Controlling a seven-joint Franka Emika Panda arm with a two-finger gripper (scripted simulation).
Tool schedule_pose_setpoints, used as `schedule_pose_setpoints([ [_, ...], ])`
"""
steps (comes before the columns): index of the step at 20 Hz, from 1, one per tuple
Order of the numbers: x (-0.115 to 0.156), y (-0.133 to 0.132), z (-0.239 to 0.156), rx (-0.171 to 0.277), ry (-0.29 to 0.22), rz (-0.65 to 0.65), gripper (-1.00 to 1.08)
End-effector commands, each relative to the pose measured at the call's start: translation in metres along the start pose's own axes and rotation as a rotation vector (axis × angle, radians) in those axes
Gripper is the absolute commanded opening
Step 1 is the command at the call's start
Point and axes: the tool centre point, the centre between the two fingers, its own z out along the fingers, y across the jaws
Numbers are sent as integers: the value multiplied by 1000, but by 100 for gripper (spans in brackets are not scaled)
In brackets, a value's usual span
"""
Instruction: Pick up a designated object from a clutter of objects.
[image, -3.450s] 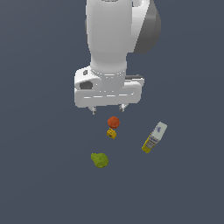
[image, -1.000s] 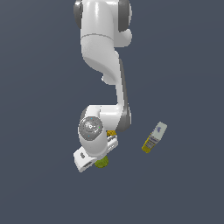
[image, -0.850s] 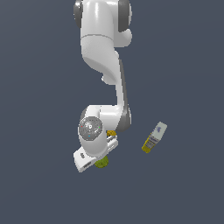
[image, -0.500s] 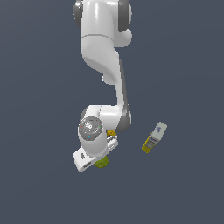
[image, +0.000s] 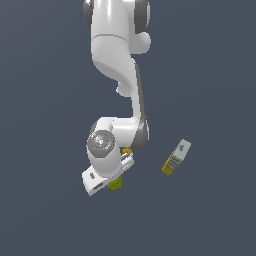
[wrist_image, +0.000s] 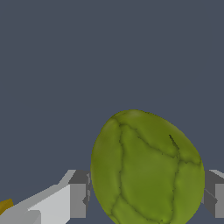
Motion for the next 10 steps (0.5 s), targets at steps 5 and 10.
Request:
schedule_pose_setpoints([
  [5, -14, 8, -35, -3, 3, 1, -100],
  [10, -34, 16, -78, -3, 3, 1, -100],
])
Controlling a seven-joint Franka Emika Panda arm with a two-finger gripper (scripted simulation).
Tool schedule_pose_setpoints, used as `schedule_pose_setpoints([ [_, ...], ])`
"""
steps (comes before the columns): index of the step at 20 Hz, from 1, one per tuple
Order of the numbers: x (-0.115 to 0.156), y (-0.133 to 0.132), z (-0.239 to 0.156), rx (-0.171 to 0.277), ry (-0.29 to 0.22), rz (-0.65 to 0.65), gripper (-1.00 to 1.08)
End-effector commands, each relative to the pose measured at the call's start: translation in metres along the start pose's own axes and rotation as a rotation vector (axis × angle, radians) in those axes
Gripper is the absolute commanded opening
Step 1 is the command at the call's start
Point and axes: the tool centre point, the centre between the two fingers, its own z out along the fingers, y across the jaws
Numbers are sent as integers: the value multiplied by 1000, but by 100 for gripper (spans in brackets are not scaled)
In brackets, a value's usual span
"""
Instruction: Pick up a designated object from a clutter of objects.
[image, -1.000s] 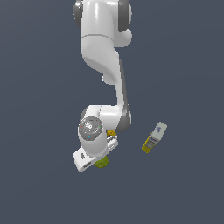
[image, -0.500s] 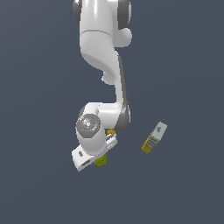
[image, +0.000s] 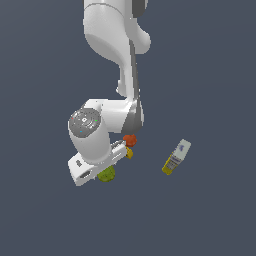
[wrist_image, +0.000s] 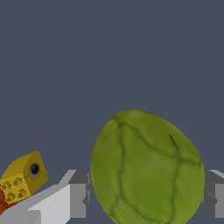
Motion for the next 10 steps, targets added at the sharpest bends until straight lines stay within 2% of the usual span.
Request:
schedule_pose_setpoints([
  [1, -11, 6, -26, -3, 3, 1, -100],
  [10, -55, 26, -127, -2, 4, 0, -100],
])
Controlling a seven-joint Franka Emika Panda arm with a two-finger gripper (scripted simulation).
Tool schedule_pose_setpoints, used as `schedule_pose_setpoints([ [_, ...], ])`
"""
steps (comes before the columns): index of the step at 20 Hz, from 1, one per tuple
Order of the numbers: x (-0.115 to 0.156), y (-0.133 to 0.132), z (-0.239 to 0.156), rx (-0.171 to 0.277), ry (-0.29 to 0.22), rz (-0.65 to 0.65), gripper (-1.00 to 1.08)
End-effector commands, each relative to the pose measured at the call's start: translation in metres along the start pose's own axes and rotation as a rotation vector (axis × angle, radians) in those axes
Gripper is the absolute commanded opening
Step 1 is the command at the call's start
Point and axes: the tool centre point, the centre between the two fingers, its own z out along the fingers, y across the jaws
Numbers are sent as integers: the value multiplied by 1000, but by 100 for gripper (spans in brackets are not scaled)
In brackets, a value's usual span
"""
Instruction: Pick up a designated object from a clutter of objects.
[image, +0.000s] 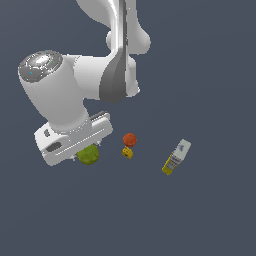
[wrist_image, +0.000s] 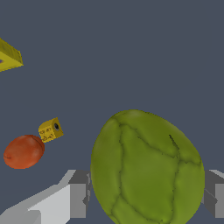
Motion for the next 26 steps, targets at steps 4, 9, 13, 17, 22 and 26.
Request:
schedule_pose_setpoints([
  [4, -27, 13, -63, -1, 2, 0, -100],
  [9, -50, 25, -117, -1, 2, -1, -100],
  [13, -65, 34, -155, -1, 2, -1, -100],
  [17, -77, 41, -183, -1, 2, -1, -100],
  [22, -85, 47, -204, -2, 1, 0, -100],
  [26, -88, 49, -213, -2, 1, 0, -100],
])
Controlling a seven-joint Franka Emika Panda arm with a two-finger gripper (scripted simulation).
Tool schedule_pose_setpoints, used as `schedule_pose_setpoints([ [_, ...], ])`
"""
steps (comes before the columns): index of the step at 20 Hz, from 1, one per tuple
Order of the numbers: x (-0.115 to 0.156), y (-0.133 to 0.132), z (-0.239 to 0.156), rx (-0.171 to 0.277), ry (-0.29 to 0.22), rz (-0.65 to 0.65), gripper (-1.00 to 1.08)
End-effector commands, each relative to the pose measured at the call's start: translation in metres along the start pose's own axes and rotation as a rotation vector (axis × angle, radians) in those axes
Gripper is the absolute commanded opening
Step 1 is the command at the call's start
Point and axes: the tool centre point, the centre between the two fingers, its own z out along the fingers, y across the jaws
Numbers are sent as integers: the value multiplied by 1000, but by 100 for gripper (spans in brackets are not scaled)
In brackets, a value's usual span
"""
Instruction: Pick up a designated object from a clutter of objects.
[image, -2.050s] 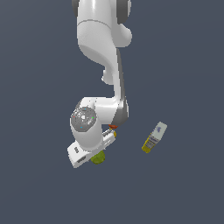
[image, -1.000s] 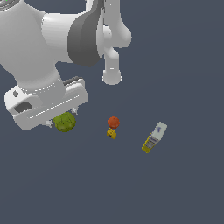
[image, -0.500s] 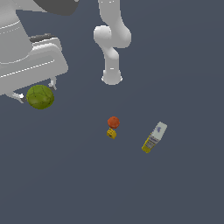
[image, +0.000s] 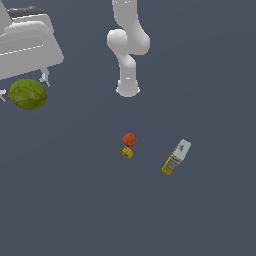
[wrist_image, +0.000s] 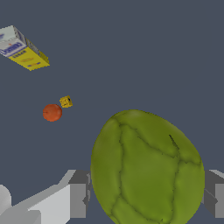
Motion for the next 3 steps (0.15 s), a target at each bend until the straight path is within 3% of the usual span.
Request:
schedule_pose_setpoints([
  [1, -1, 1, -5, -1, 1, -1, -100],
  [3, -2, 1, -6, -1, 1, -1, -100],
])
